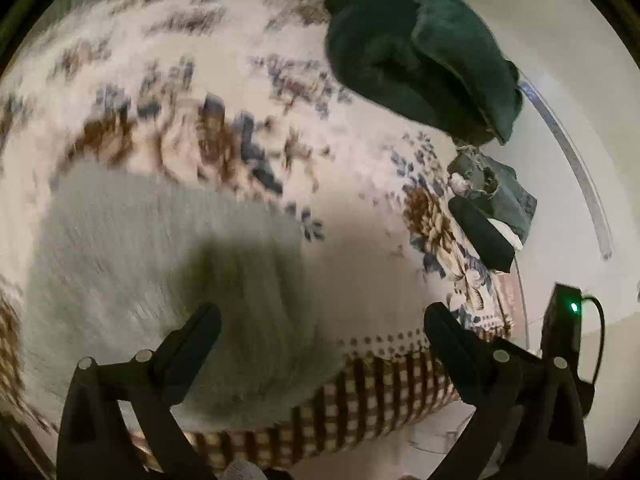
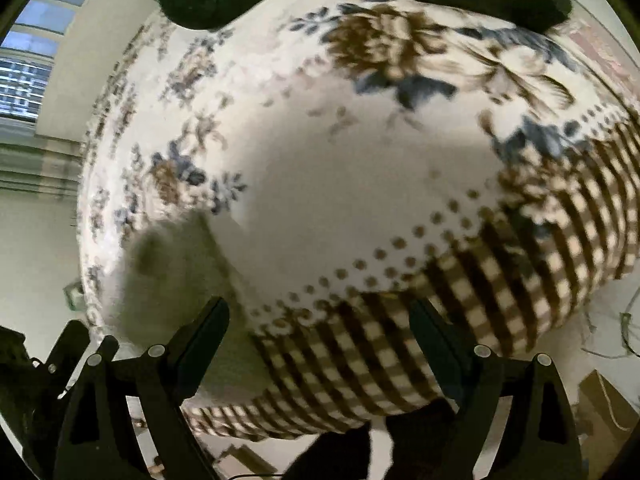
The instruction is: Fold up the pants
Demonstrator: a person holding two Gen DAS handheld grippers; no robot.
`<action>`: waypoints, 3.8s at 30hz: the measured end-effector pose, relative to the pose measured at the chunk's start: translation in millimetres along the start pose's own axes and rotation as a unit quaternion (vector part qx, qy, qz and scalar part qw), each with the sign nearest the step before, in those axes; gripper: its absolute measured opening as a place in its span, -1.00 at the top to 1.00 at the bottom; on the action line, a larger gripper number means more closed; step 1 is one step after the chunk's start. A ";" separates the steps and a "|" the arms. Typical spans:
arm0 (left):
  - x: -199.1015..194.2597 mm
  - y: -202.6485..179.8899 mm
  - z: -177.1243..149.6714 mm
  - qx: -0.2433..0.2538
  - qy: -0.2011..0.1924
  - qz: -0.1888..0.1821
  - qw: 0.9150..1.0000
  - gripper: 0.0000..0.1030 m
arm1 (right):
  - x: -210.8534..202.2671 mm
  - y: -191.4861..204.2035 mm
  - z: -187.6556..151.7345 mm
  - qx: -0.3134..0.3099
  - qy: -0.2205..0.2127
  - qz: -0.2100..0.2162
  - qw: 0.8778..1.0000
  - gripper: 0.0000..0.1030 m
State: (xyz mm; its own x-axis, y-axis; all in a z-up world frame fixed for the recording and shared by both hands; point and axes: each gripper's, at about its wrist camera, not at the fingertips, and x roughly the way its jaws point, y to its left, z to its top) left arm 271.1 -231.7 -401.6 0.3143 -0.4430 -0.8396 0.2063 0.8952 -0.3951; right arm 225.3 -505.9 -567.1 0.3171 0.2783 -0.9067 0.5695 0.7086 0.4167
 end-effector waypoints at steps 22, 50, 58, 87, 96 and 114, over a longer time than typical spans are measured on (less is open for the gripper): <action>53.4 221.6 44.3 -0.076 0.078 0.141 0.984 -1.00 | 116.6 98.9 42.8 -0.070 0.058 0.046 0.995 0.47; 27.0 218.9 36.1 -0.064 0.090 0.123 0.986 -1.00 | 82.2 48.1 -48.2 0.000 0.146 0.025 0.989 0.14; 62.5 194.0 91.6 -0.044 0.072 0.102 0.991 -1.00 | 108.3 104.8 21.3 -0.044 0.063 0.096 0.992 -0.19; 63.2 289.4 -25.5 -0.208 0.113 0.022 0.971 -1.00 | 192.5 25.2 -33.3 0.044 0.214 0.220 0.951 -1.00; 73.9 279.6 -13.8 -0.208 0.109 -0.062 0.970 -1.00 | 204.4 36.2 -25.9 0.041 0.236 0.225 0.944 -1.00; 26.6 267.7 41.8 -0.196 0.020 -0.167 0.966 0.16 | 135.3 115.7 -11.4 -0.030 0.150 0.259 0.954 0.24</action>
State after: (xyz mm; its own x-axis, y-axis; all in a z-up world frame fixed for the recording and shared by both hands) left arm 373.4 -5.9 -514.1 0.2529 -0.7148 -0.6520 -0.0791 0.6563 -0.7503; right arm 325.5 -378.8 -642.4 0.3077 0.7679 -0.5618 0.3474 0.4590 0.8177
